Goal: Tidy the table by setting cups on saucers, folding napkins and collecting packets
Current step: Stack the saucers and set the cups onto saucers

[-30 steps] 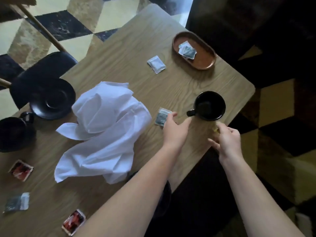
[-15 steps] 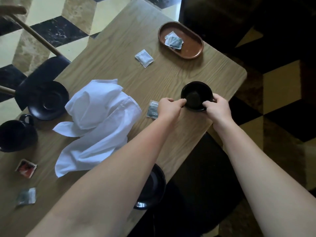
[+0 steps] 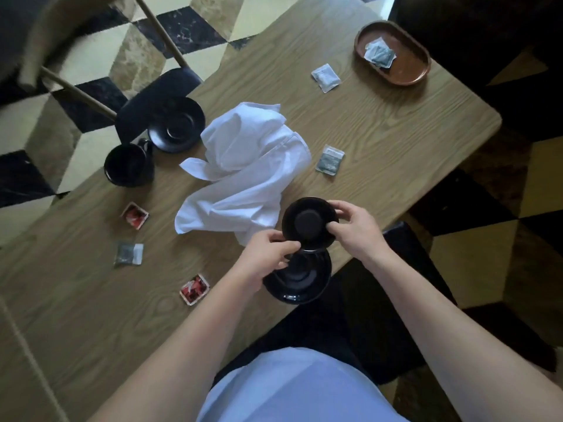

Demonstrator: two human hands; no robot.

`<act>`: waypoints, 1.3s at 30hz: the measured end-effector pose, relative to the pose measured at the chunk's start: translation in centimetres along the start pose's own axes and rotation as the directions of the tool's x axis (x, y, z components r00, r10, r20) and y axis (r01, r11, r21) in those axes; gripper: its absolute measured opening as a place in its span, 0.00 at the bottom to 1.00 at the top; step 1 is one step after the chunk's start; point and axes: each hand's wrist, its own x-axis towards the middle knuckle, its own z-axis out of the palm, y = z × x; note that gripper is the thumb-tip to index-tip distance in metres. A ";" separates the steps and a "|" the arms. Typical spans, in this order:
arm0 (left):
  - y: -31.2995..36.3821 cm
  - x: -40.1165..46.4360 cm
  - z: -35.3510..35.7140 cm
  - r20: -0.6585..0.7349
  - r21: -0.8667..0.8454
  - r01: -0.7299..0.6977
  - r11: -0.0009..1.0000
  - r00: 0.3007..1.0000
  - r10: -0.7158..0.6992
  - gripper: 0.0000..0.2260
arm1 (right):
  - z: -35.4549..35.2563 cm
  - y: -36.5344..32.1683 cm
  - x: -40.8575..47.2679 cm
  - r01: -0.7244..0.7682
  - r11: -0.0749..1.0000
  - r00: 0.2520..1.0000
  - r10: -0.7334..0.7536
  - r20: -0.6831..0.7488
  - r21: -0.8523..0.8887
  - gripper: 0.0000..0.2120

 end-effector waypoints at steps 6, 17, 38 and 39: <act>-4.9 -1.8 -0.7 -0.079 -0.093 0.064 0.994 0.994 -0.072 0.08 | 3.9 2.4 -2.7 -0.051 0.998 0.997 0.052 0.063 -0.024 0.23; -7.3 -2.4 -0.4 -0.152 0.019 0.088 0.996 0.985 -0.085 0.10 | 5.8 4.1 -5.1 -0.128 0.992 0.991 0.128 0.025 0.006 0.23; -8.1 -1.8 -0.6 -0.125 0.053 0.052 0.997 0.991 -0.045 0.12 | 5.7 4.9 -3.3 -0.226 0.965 0.961 0.243 0.132 -0.133 0.17; -8.2 -1.7 -0.6 -0.121 0.056 0.042 0.998 0.992 -0.035 0.12 | 5.6 4.9 -3.3 -0.223 0.965 0.961 0.242 0.132 -0.141 0.17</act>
